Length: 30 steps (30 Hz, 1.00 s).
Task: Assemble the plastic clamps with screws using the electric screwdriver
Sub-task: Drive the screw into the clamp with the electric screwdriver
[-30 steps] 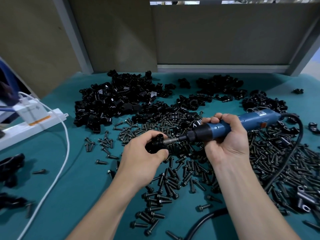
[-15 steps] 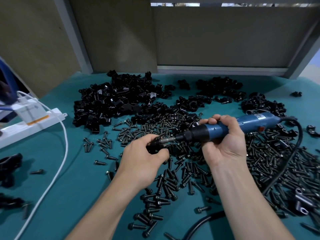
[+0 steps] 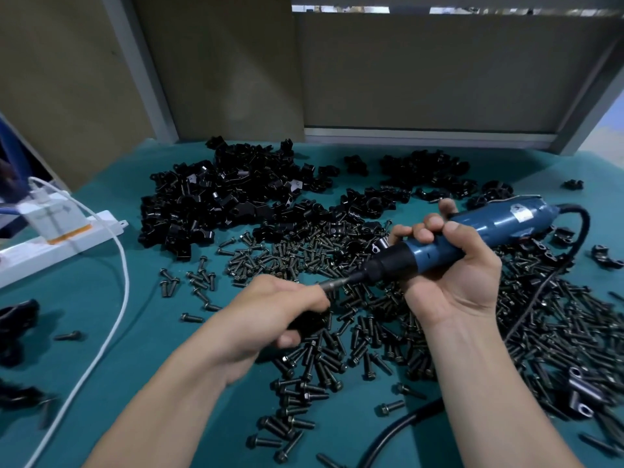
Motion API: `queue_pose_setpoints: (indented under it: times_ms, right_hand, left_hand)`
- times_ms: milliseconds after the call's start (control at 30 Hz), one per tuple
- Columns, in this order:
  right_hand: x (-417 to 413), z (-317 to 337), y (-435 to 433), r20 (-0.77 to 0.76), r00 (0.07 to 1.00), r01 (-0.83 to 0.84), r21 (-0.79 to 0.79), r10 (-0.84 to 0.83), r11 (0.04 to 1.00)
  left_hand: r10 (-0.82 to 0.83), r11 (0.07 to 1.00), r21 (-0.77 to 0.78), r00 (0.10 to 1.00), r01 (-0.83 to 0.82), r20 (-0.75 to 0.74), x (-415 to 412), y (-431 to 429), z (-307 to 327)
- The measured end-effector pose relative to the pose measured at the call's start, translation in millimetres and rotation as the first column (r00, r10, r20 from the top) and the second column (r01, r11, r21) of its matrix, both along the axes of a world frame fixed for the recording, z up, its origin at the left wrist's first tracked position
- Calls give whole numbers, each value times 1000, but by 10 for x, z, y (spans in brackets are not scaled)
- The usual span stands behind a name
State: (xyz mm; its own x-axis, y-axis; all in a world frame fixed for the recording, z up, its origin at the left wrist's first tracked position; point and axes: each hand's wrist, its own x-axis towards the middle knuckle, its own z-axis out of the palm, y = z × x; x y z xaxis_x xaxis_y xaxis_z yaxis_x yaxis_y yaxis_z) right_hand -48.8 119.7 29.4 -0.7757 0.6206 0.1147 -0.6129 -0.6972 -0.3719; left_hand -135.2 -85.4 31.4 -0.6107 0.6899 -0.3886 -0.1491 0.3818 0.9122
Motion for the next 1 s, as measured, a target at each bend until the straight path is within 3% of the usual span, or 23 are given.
queue_pose_setpoints:
  times_ms: [167,267,400,500,600,700,800,900,1000]
  right_hand:
    - [37,20,62,146,988,92,-255,-56,963]
    - [34,29,55,220,973,140,-299,-74,944]
    - [-5,40,49,345,938,108,-218,-27,970]
    - [-37,48,68,502,862,145,-104,-73,984]
    - [-54,43,43,638,740,161,141,-214,977]
    - [-40,13,-20,782,418,-35,522,-462,852]
    - [-12,-23,-49,666,133,-225,741,-734,632]
    - [18,37,-93,474,49,-309,844,-879,438]
    - [48,169,-147,401,93,-377,861,-911,340]
  left_hand:
    - [332,926,162,940,-340,73,-168,-129,6]
    - [369,843,320,898,-432,239,-188,-107,-16]
    - [288,833,392,911,-391,297,-195,-97,-22]
    - [316,810,409,900,-421,301,-208,-99,-35]
    - [354,775,429,882,-463,312,-209,-100,-33]
    - [356,793,407,887,-454,296,-197,-106,-22]
    - [370,794,391,881,-465,296,-170,-88,-4]
    - [394,795,377,877,-476,276,-148,-67,16]
    - [422,794,362,871,-489,252,-156,-72,28]
